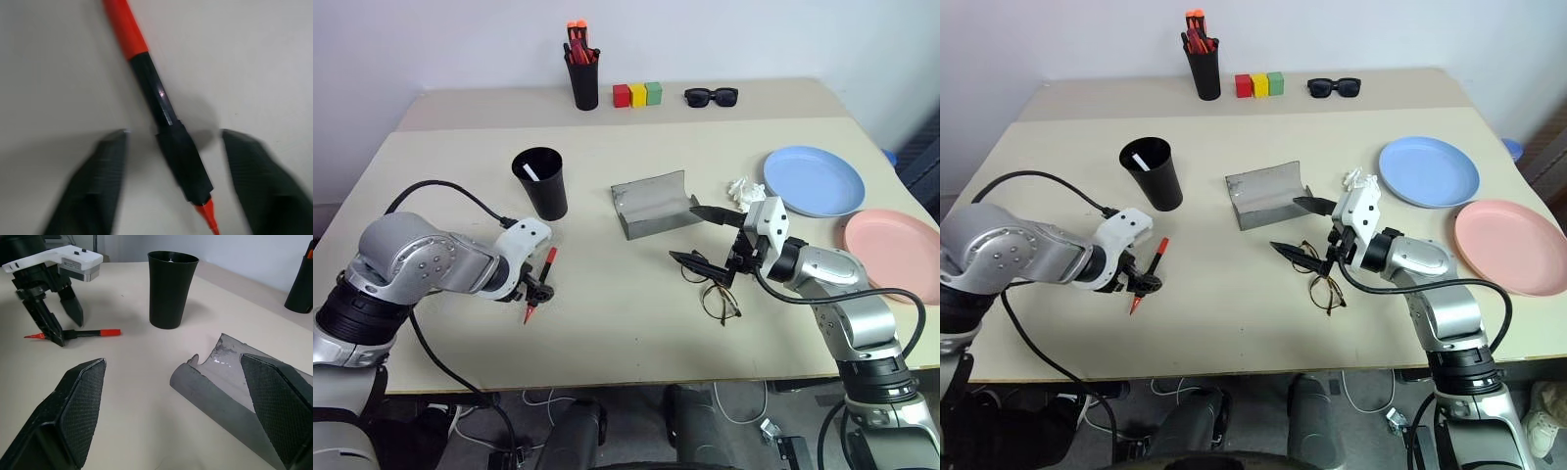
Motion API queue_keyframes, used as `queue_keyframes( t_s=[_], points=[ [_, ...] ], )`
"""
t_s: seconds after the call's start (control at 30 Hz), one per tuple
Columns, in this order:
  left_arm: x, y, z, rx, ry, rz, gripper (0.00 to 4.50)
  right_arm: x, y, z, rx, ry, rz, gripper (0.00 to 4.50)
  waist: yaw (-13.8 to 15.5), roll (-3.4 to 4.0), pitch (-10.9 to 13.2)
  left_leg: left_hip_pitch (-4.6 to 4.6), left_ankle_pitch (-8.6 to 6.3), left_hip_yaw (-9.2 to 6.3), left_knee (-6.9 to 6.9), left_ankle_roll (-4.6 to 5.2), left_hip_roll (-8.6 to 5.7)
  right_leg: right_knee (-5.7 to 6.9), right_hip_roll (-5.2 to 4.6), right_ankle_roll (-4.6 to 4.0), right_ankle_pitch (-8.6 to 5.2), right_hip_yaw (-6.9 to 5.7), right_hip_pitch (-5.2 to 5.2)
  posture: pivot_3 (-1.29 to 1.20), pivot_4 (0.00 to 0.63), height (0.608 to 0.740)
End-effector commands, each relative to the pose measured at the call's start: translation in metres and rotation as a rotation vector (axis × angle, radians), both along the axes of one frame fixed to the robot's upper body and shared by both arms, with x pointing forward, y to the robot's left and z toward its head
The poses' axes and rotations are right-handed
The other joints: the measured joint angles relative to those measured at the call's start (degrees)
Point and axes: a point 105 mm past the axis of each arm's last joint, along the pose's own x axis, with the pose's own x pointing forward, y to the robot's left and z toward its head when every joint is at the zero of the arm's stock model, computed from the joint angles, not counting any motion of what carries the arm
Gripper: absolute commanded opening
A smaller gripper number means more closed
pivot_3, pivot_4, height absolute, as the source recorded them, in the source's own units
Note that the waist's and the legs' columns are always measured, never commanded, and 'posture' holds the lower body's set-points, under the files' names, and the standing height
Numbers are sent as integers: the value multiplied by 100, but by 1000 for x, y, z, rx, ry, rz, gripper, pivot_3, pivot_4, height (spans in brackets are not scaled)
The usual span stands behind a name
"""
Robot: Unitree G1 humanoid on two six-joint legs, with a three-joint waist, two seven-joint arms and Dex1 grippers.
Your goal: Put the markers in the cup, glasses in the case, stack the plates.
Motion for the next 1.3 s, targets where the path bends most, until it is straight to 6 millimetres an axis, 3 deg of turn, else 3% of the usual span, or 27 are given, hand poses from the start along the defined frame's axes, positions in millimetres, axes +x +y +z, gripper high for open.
queue_keyframes(
  t_s=[0.03,0.6,0.7,0.87,1.1,1.3],
  points=[
    [4,0,15,-22,-49,6,3928,-4,2,11,9,-46,15,4500,0,0,0,0,0,0,0,0,0,0,0,0,0,0,0,0,150,740],
    [-22,-8,-8,-191,71,49,3928,-3,3,11,3,-51,16,4500,0,0,0,1,0,-2,0,0,5,3,-1,0,1,1,-2,0,150,740],
    [-24,-9,-11,-205,82,71,2703,-2,3,11,3,-52,14,4500,3,1,-1,3,0,-2,0,-1,4,4,-1,0,1,1,-2,0,150,740],
    [-24,-14,-12,-230,97,80,140,-2,4,11,4,-54,13,4500,18,1,-1,3,0,-1,2,-1,3,4,-2,0,1,1,0,0,150,740],
    [-8,-20,5,-215,-22,84,23,-1,2,12,11,-54,8,4500,27,2,-2,4,2,-2,2,-4,1,5,-2,-1,1,1,1,0,150,740],
    [40,-48,75,-429,-511,57,23,-2,-9,15,19,-44,-1,4500,27,1,-1,-1,12,-1,4,-22,-1,2,-2,-3,2,0,1,0,150,740]
  ],
)
